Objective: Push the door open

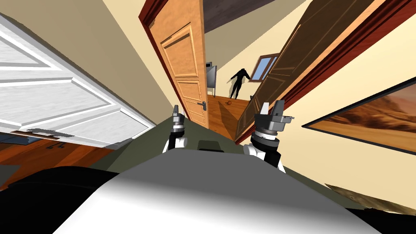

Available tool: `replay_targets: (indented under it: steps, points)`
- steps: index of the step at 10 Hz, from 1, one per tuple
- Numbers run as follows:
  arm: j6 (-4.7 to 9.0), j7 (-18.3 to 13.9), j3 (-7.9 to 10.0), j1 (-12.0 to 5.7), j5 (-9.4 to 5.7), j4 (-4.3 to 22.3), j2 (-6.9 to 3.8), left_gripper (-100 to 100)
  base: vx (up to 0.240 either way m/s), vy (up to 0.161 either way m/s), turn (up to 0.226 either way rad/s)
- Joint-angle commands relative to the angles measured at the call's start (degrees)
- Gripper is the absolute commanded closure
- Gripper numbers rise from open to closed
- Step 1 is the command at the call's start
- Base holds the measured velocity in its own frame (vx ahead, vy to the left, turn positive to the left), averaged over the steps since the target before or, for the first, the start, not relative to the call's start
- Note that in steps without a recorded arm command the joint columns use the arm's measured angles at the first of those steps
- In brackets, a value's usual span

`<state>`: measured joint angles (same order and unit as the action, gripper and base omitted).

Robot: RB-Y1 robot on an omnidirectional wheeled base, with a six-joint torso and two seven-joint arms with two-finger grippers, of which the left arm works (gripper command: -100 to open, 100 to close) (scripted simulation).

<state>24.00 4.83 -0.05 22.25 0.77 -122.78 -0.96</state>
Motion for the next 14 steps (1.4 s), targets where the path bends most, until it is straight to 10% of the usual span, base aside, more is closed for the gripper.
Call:
replay_targets:
  steps: [1, 14]
  points:
    - [-0.33, 0.1, 0.28, -1.89, -0.04, 2.9, -0.17, -100, 0.041, 0.109, -0.141]
    - [-1.75, 0.0, 3.18, -13.96, -1.2, 23.8, -1.74, -100, 0.051, 0.095, -0.131]
